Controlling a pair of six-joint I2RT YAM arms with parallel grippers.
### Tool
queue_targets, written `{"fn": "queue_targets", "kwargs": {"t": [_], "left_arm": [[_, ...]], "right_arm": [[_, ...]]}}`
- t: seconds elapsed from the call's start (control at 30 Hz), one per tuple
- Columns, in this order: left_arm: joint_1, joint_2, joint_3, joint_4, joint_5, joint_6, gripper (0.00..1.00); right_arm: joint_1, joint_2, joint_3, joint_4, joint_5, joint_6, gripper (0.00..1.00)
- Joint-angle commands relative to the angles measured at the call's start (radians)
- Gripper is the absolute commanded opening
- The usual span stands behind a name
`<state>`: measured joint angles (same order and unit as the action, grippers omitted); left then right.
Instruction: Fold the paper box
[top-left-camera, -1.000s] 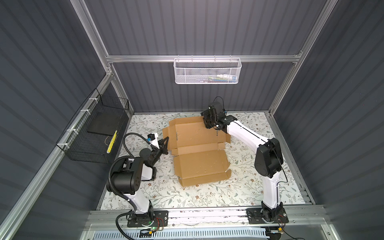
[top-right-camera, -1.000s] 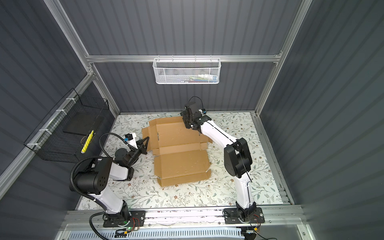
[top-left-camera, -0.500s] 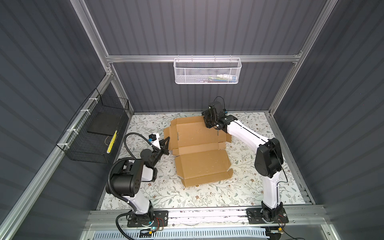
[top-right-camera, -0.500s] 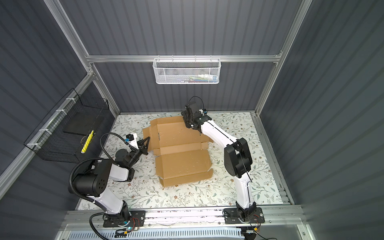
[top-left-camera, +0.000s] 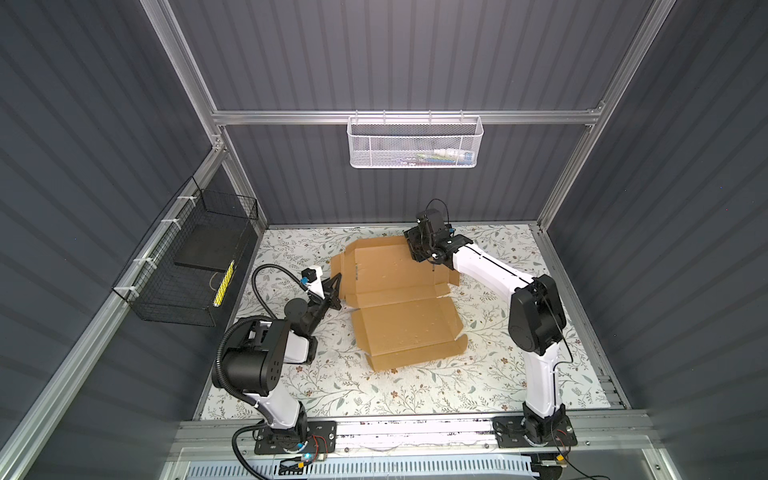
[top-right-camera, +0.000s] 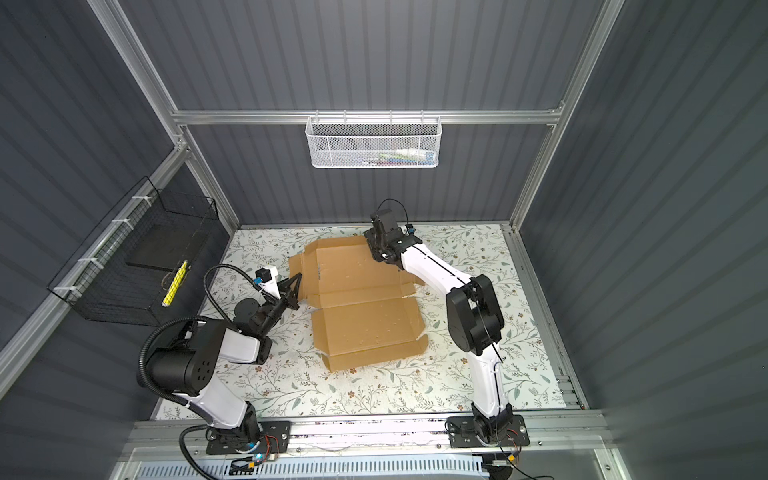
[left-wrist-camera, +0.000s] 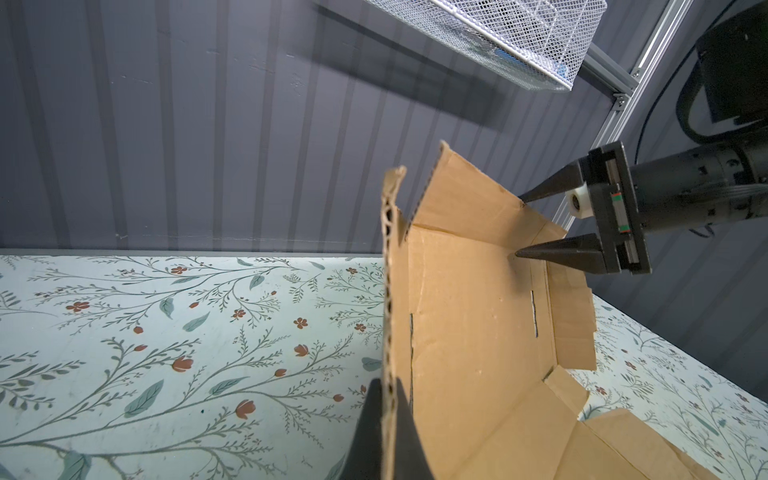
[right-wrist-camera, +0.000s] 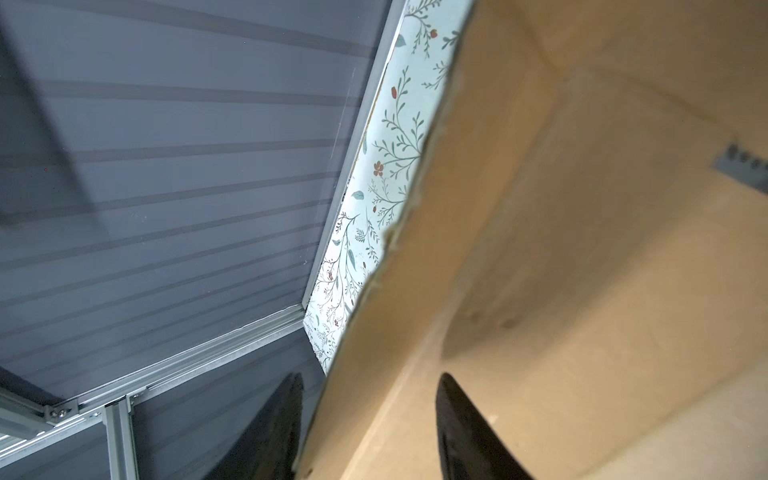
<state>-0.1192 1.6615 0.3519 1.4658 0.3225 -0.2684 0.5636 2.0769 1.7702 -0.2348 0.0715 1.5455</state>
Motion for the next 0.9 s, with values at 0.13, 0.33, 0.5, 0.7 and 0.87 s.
{"fn": "queue_targets", "kwargs": {"t": [0.13, 0.33, 0.5, 0.7, 0.87], "left_arm": [[-0.015, -0.021, -0.002, 0.062, -0.035, 0.026, 0.0], [-0.02, -0.016, -0.004, 0.062, -0.023, 0.022, 0.0], [-0.022, -0.022, -0.008, 0.062, -0.016, 0.02, 0.0], [-0.022, -0.035, -0.016, 0.062, -0.013, 0.02, 0.0], [-0.022, -0.029, -0.011, 0.062, -0.004, 0.015, 0.0]], "right_arm": [[0.0, -0.052, -0.069, 0.011, 0.01, 0.014, 0.47], [0.001, -0.048, -0.073, 0.031, 0.006, 0.02, 0.44], [0.0, -0.021, -0.037, 0.035, 0.0, 0.022, 0.43], [0.001, 0.017, 0.01, 0.035, -0.011, 0.025, 0.4], [0.0, 0.032, 0.011, 0.045, -0.011, 0.031, 0.39]]}}
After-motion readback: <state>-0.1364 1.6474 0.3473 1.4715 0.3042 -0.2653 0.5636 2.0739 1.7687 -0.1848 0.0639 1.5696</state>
